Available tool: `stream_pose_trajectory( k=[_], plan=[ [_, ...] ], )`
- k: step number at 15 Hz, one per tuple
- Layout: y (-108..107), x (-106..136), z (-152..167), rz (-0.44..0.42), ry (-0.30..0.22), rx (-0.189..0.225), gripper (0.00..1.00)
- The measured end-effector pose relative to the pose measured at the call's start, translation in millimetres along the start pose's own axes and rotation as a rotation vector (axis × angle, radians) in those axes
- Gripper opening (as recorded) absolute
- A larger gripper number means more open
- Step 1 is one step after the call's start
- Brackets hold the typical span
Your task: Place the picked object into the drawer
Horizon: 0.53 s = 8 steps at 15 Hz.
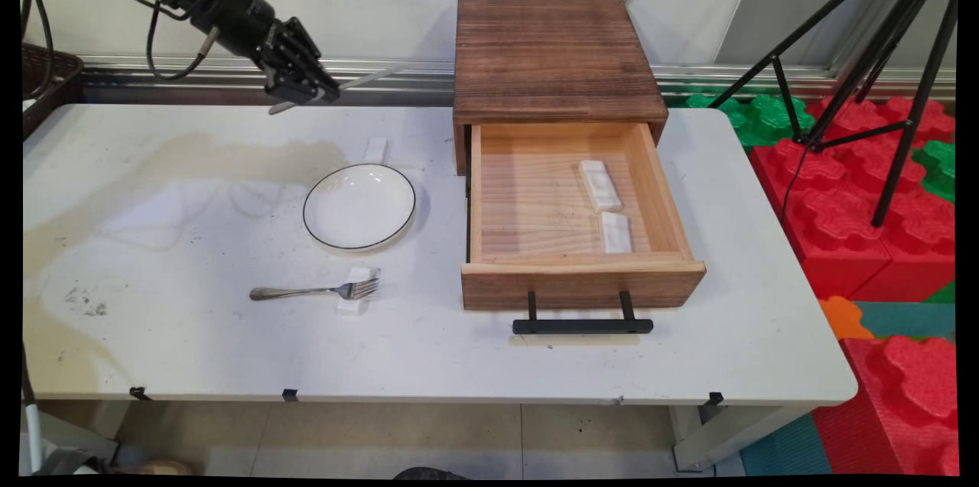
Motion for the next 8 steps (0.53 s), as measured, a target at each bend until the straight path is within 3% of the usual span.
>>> stream_pose_trajectory(
  k=[8],
  plan=[
    [28.0,62.0,8.8,0.023,0.055,-0.004,0.00]
  ],
)
